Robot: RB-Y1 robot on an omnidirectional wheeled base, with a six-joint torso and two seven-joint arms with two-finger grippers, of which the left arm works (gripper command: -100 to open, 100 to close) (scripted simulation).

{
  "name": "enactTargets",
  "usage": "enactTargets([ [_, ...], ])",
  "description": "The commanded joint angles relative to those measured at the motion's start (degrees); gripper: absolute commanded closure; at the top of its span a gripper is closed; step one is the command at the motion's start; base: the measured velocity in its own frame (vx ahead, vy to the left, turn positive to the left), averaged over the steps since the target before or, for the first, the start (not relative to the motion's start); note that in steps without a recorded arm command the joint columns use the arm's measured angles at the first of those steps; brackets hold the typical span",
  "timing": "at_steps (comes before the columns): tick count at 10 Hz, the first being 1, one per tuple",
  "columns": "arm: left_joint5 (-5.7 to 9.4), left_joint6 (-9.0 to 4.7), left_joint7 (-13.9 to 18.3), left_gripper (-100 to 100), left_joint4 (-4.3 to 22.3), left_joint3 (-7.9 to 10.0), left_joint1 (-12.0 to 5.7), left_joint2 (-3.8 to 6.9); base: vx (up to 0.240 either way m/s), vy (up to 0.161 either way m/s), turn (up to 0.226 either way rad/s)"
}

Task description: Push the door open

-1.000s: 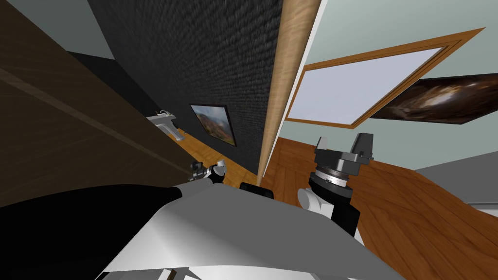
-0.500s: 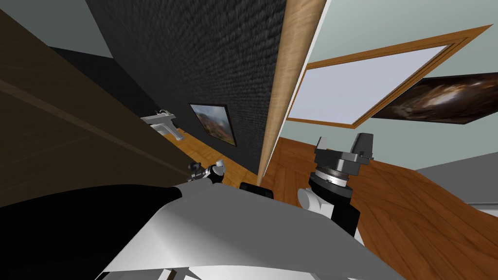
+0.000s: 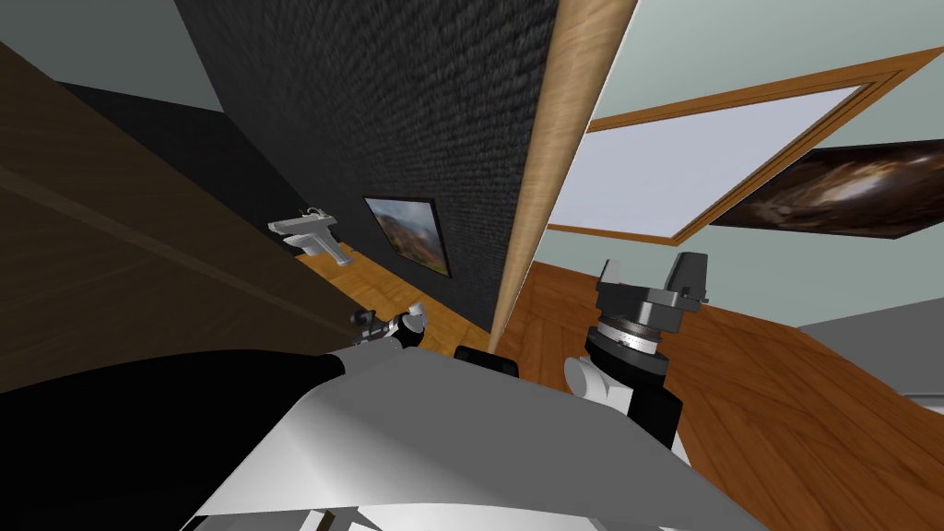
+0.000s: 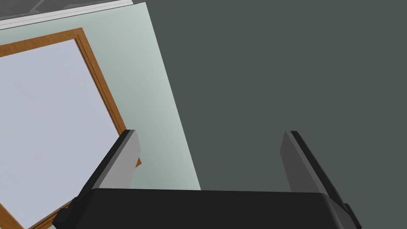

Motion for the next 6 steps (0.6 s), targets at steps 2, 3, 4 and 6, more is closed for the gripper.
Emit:
enactTargets([
  [2,0.21,0.13,-0.09,100,0.11,0.08,-0.08,-0.90,-0.002,0.012,0.007],
  [3,0.21,0.13,-0.09,100,0.11,0.08,-0.08,-0.90,-0.004,-0.004,-0.013],
  [4,0.21,0.13,-0.09,100,0.11,0.08,-0.08,-0.90,-0.005,-0.004,-0.014],
  [6,0.21,0.13,-0.09,100,0.11,0.08,-0.08,-0.90,0.006,0.009,0.022],
])
